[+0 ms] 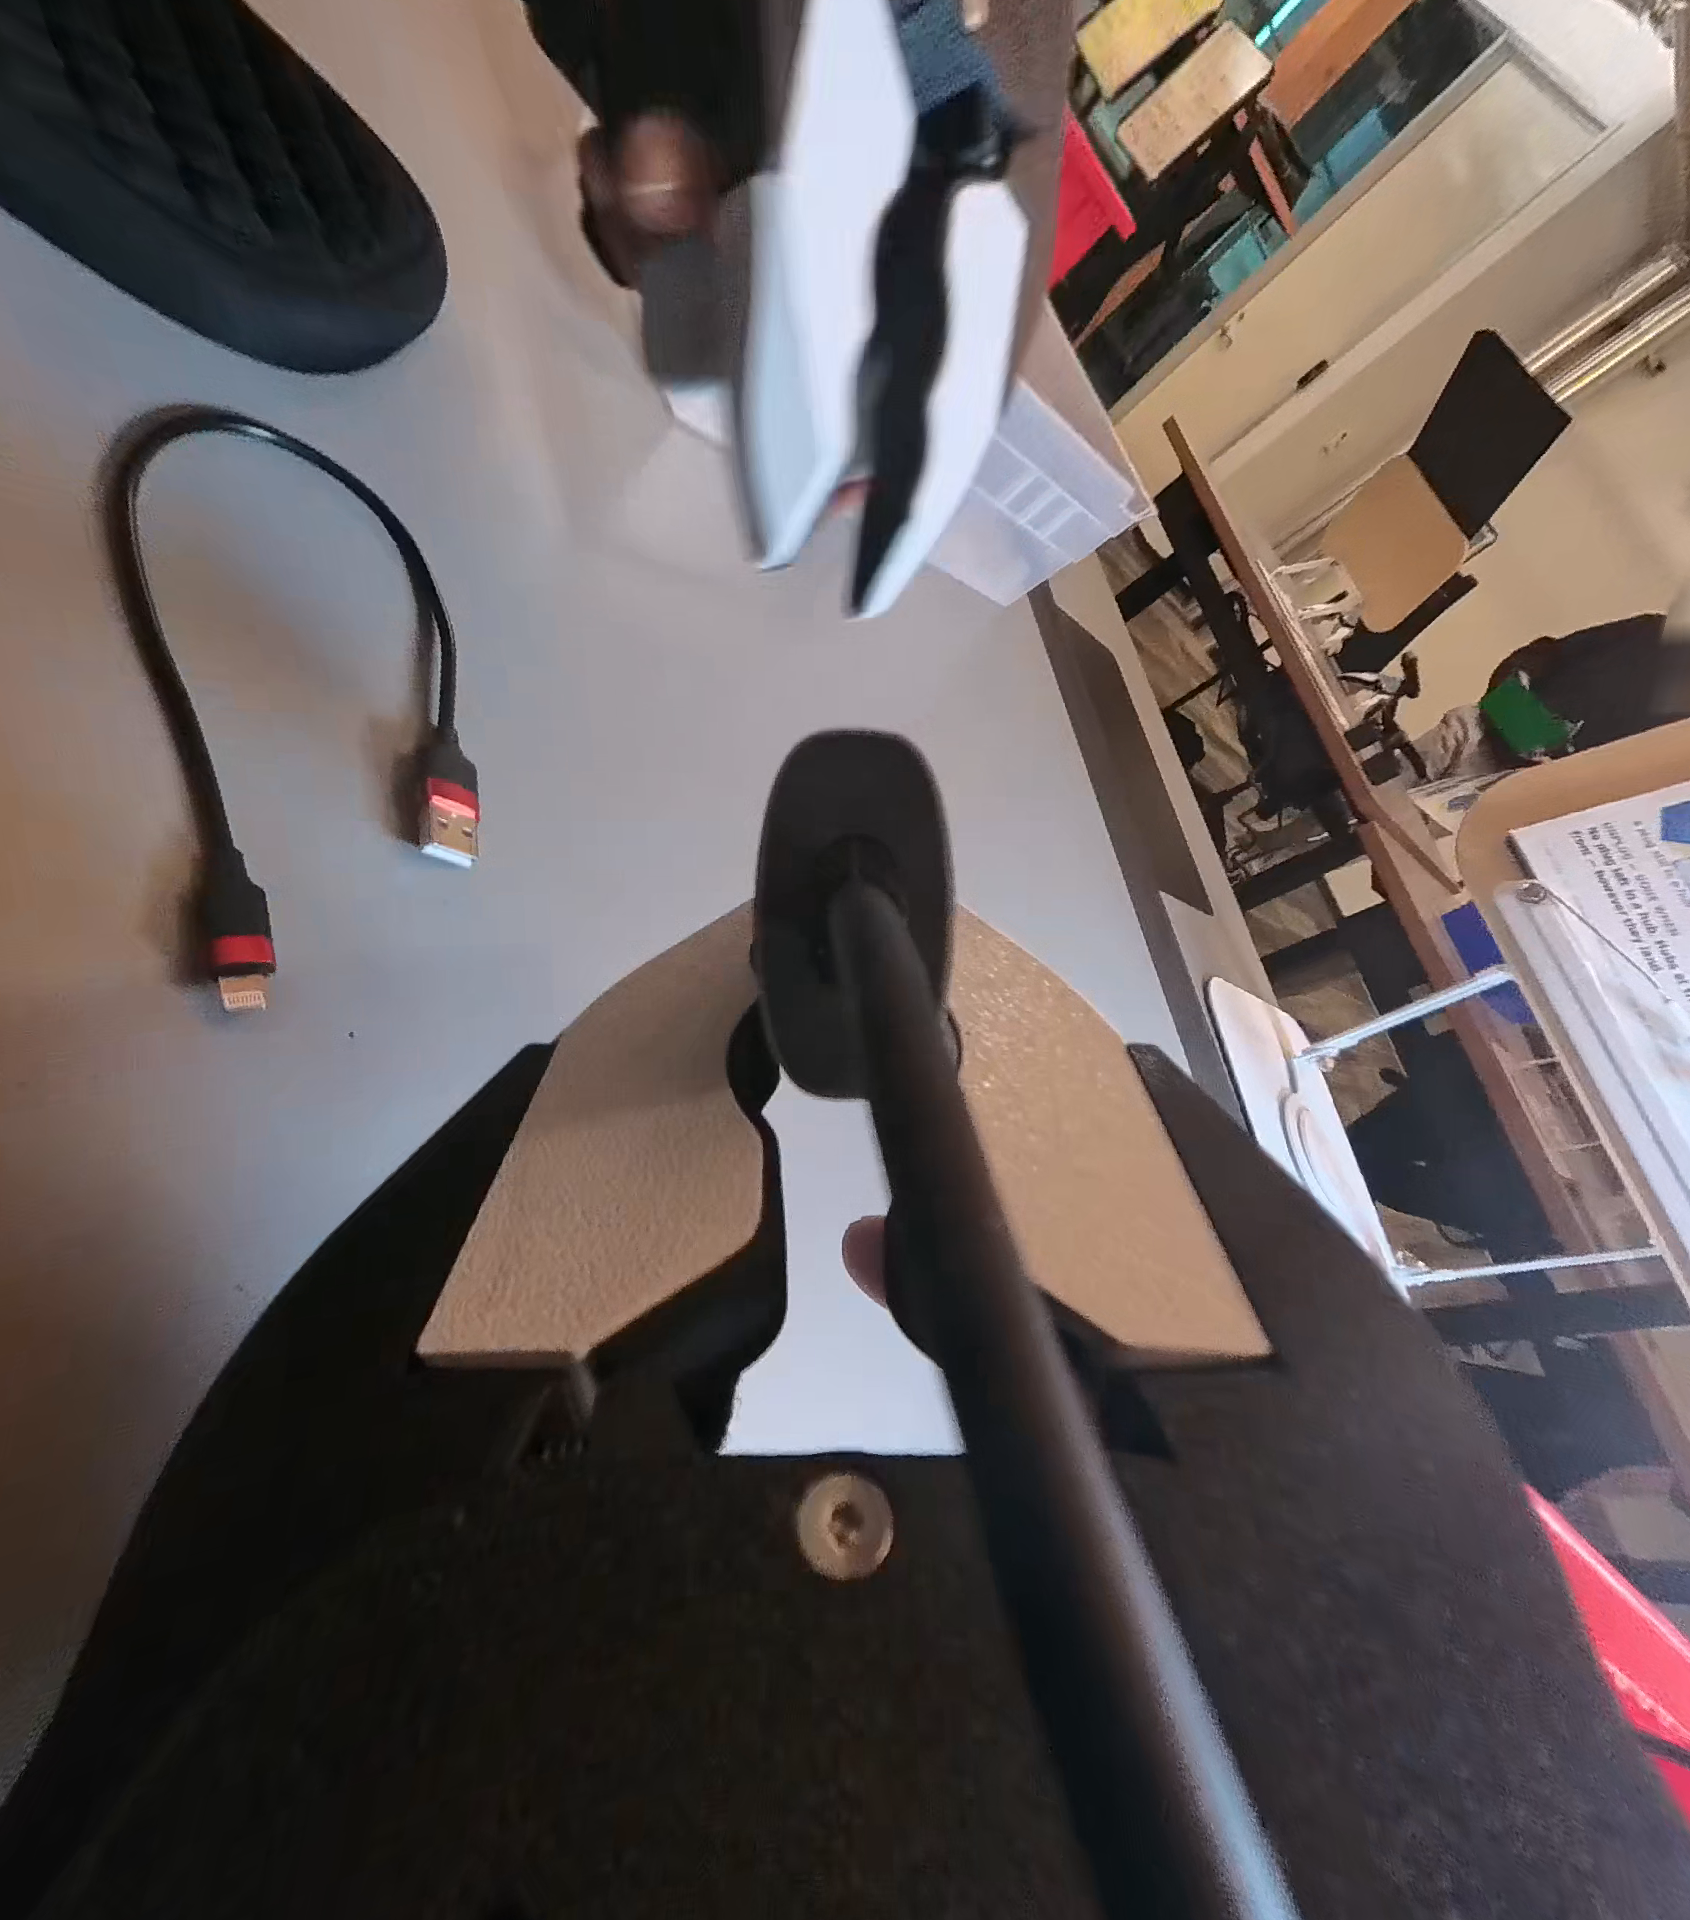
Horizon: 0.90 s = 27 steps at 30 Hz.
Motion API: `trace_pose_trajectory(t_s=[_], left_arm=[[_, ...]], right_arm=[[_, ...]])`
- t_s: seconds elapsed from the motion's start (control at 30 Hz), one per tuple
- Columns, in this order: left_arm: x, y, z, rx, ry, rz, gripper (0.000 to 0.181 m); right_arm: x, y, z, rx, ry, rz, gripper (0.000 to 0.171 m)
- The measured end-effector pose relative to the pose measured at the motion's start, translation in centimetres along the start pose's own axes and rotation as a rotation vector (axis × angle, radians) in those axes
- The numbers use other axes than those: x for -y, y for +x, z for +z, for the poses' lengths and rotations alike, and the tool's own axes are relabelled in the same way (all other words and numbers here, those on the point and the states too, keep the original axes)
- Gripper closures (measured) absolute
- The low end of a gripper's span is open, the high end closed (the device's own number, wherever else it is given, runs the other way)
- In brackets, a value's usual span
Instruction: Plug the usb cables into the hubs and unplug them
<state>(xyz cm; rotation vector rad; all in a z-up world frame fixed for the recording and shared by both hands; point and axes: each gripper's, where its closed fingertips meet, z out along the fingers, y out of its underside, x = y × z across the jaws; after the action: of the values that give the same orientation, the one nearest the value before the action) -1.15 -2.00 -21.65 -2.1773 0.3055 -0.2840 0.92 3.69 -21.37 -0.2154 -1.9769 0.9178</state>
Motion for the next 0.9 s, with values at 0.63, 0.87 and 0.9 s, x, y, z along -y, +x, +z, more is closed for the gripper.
trace_pose_trajectory(t_s=[0.63,0.87,0.9], left_arm=[[-5.4,1.8,4.3,0.055,-0.336,0.113,0.174],[-1.0,1.9,2.8,-0.006,-0.284,0.058,0.176],[-1.0,1.7,2.9,-0.004,-0.298,0.071,0.176]], right_arm=[[-0.4,-1.3,0.6,0.048,-0.038,-0.041,0.152],[-0.6,-2.2,1.4,0.037,-0.085,-0.170,0.152],[-0.6,-2.3,1.5,0.036,-0.091,-0.181,0.152]])
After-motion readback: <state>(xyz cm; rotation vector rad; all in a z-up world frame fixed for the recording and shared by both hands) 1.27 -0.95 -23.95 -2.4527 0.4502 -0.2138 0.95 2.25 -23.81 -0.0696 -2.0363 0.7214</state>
